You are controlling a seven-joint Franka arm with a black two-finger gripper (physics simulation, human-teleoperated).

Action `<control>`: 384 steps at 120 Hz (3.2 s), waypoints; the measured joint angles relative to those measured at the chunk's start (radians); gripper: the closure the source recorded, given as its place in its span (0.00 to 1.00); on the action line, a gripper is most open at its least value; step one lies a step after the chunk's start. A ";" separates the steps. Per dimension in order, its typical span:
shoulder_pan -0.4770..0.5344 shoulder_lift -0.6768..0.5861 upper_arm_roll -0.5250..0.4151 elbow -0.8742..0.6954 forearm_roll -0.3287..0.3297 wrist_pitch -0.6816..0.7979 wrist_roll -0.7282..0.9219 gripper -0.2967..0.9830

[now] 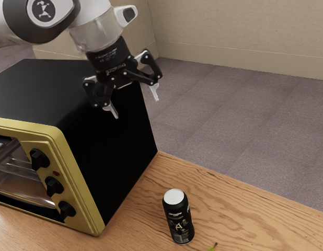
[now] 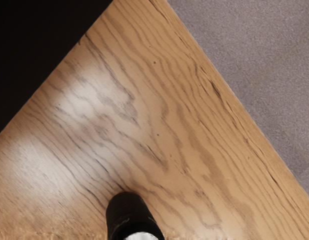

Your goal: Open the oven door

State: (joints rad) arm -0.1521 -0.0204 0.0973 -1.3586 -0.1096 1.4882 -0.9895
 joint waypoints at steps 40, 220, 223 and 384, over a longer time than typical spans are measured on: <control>-0.069 -0.387 0.026 -0.249 -0.002 -0.061 -0.597 0.23; 0.900 -0.708 -0.103 -0.665 0.042 0.177 -0.380 0.23; 0.907 -0.706 -0.103 -0.665 0.041 0.179 -0.370 0.23; 0.931 -0.666 -0.102 -0.776 0.033 0.261 -0.109 0.23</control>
State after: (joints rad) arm 0.7793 -0.6859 -0.0046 -2.1349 -0.0767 1.7489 -1.0981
